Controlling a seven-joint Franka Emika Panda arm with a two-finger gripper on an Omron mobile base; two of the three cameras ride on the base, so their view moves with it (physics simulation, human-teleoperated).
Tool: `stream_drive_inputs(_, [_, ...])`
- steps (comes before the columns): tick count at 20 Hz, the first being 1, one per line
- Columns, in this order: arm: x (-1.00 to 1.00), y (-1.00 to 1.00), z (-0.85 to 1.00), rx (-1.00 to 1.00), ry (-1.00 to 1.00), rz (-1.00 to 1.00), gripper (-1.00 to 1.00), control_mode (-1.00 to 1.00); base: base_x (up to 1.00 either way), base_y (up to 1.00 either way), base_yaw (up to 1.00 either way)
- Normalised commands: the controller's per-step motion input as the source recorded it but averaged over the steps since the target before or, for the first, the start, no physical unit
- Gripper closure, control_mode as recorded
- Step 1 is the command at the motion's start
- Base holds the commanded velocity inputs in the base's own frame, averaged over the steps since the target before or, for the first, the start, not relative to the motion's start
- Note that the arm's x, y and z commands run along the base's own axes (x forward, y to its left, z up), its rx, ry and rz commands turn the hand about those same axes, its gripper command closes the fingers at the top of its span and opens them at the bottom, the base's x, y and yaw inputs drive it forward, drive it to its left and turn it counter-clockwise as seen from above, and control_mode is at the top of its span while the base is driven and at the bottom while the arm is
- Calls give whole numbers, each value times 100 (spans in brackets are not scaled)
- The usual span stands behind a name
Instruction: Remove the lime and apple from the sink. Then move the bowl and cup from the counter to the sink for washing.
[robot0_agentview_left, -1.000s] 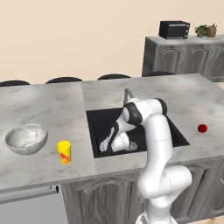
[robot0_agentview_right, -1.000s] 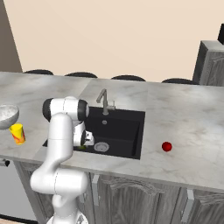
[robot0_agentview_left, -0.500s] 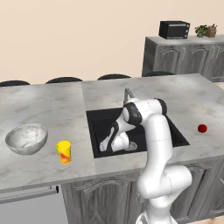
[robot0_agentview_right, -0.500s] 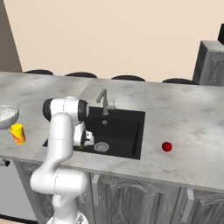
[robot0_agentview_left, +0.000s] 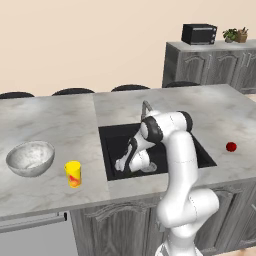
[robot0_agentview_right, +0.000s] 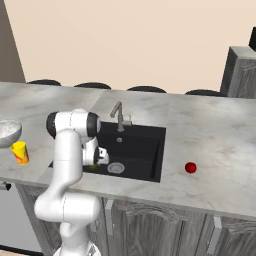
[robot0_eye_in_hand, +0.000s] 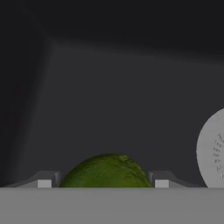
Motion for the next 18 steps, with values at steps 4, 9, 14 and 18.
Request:
stream_drive_inputs(4, [-2, 0, 46, 0, -2, -2, 100, -100, 0, 0, 0])
stream_drive_inputs(9, [-2, 3, 51, 0, 0, -2, 100, -100, 0, 0, 0])
stream_drive_inputs(14, [-2, 0, 58, 0, 0, 0, 100, -100, 0, 0, 0])
stream_drive_inputs(18, [-4, 0, 60, 0, 0, 0, 100, -100, 0, 0, 0])
